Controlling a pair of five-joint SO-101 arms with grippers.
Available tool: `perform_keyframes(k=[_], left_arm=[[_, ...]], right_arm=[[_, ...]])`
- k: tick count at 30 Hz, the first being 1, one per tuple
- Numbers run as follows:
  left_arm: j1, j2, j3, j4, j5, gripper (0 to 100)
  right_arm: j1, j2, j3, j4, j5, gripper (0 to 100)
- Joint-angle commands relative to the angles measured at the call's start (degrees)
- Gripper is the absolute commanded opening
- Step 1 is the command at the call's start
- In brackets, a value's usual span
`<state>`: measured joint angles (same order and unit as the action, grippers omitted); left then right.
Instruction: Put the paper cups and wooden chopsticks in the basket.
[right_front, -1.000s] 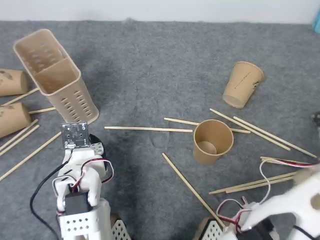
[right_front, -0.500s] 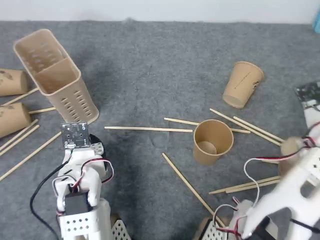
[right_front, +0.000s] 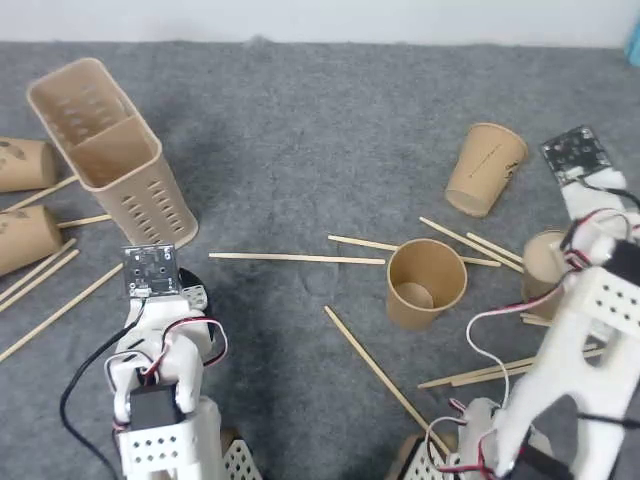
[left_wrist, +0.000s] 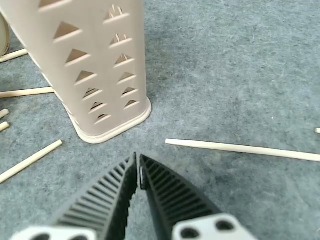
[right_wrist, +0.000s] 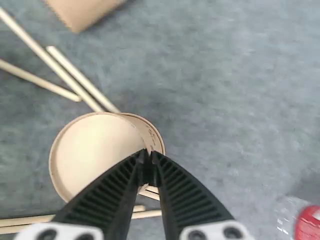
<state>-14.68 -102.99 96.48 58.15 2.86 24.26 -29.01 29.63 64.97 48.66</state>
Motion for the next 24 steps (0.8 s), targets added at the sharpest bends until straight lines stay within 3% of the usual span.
perform_keyframes(k=[1,9,13,20,24], left_arm=[[-0.4,-1.0,-0.1,-1.2,-0.5,1],[-0.4,-1.0,0.0,-1.2,-0.5,1],[-0.4,-1.0,0.0,-1.3,-0.5,1],[-0.4,-1.0,0.0,-1.4,-0.5,1],[-0.4,-1.0,0.0,-1.4,-0.5,1]], right_arm=[[-3.4,2.8,-2.0,4.7,-0.8,1.2],[-7.8,1.5,-2.5,12.5,2.4,28.0],[-7.7,-4.9,-2.5,12.6,1.7,23.4],[-5.1,-17.7,-2.3,14.5,-11.6,9.9],[-0.3,-22.1,-1.2,16.6,-15.3,1.8]])
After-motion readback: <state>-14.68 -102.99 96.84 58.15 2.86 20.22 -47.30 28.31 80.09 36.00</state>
